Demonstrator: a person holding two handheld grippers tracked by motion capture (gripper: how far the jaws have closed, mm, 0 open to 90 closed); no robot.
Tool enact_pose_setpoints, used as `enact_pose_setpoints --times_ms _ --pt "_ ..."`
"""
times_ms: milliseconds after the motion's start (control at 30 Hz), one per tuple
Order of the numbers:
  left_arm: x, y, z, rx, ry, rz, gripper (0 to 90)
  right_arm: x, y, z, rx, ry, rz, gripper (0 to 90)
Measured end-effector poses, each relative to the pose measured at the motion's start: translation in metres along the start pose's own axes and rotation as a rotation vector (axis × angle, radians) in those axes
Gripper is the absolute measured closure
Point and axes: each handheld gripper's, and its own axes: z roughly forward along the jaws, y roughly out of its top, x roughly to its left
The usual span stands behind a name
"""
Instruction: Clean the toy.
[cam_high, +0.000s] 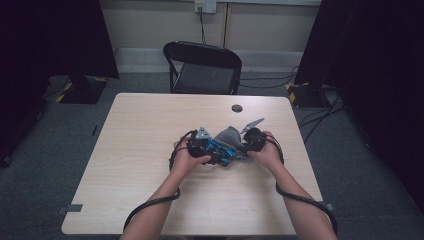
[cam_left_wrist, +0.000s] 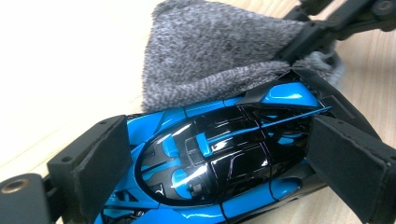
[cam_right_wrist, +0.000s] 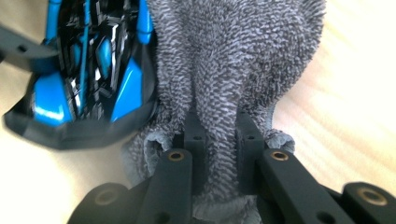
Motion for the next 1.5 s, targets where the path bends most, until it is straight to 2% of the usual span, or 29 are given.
enact_pose_setpoints --times_ms 400,833,1067,1267,1367,1500 --pt "-0.002 0.000 0.001 0.001 -0.003 0.008 6.3 0.005 -0.021 -0.016 -0.004 0.012 0.028 79.6" --pt "-0.003 0.002 0.001 0.014 0.002 0.008 6.3 0.006 -0.047 -0.033 -0.014 0.045 0.053 79.7" --pt "-0.003 0.002 0.001 0.015 0.002 0.007 6.3 0.006 -0.059 -0.044 -0.004 0.047 0.064 79.7" --pt "-0.003 0.001 0.001 0.007 -0.001 0.007 6.3 0.001 -0.067 -0.059 0.001 0.029 0.083 79.9" --pt "-0.003 0.001 0.001 0.008 0.000 0.006 6.3 -0.007 -0.067 -0.071 -0.029 0.003 0.107 80.0" --pt "-0.003 0.000 0.001 -0.001 0.000 0.006 6.3 -0.013 -0.062 -0.077 -0.054 -0.017 0.122 80.1"
